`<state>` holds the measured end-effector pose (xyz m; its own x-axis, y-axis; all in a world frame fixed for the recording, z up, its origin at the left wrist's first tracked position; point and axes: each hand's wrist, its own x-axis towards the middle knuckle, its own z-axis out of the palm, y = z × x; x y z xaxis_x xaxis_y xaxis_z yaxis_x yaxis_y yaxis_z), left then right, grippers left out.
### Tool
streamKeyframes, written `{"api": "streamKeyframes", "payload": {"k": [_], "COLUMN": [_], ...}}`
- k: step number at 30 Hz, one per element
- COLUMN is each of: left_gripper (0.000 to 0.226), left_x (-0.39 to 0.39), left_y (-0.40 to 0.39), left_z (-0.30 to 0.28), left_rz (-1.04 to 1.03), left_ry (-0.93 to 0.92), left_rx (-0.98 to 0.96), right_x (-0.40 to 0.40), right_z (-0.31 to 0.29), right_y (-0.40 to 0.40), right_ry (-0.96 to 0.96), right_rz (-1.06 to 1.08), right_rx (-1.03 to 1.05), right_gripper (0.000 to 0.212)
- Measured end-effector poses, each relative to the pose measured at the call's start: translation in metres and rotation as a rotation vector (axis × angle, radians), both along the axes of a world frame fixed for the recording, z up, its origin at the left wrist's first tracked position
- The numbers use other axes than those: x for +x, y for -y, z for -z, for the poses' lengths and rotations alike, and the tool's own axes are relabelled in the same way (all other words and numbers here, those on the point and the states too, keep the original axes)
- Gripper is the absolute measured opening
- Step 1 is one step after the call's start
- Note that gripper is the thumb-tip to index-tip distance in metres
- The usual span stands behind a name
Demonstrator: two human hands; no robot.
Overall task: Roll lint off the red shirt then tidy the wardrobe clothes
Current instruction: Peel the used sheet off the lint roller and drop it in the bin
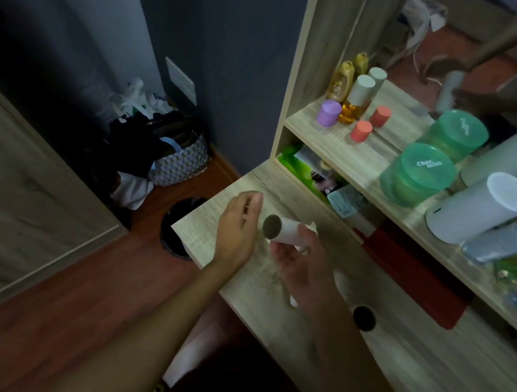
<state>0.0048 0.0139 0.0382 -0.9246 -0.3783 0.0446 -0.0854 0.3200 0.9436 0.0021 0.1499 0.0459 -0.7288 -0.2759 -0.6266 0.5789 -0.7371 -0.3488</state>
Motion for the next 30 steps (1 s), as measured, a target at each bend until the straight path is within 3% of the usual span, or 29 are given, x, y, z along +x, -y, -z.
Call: {"api": "streamKeyframes", "payload": {"k": [2,7,10,19,23,27,30], "left_gripper": [0.046,0.039,0.036,0.032,0.032,0.034,0.034], "left_x": [0.013,0.024,0.028,0.037,0.031,0.028,0.027], "left_y": [-0.011,-0.003,0.011,0.036,0.047,0.056,0.060], "left_z": [-0.012,-0.001,0.003,0.008,0.003,0.002,0.003], "left_rz": [0.127,0.198,0.206,-0.014,-0.113,-0.133,-0.151], "left_ry": [-0.022,0.012,0.061,0.190,0.191,0.206,0.218], "left_rx": [0.012,-0.271,-0.265,-0.144,-0.142,-0.117,-0.118], "right_x": [0.001,0.004,0.007,0.012,0.012,0.015,0.020], "right_z": [0.008,0.023,0.032,0.043,0.057,0.075,0.075], "right_y": [0.010,0.026,0.032,0.046,0.038,0.036,0.035], "right_ry": [-0.021,0.066,0.153,0.271,0.221,0.034,-0.112], "right_rz": [-0.063,-0.101,-0.115,-0.090,-0.141,-0.245,-0.317], "right_rx": [-0.002,-0.075,-0.034,0.099,0.378,0.831,1.020], "right_gripper": [0.041,0.049,0.054,0.034,0.026,0.019,0.019]}}
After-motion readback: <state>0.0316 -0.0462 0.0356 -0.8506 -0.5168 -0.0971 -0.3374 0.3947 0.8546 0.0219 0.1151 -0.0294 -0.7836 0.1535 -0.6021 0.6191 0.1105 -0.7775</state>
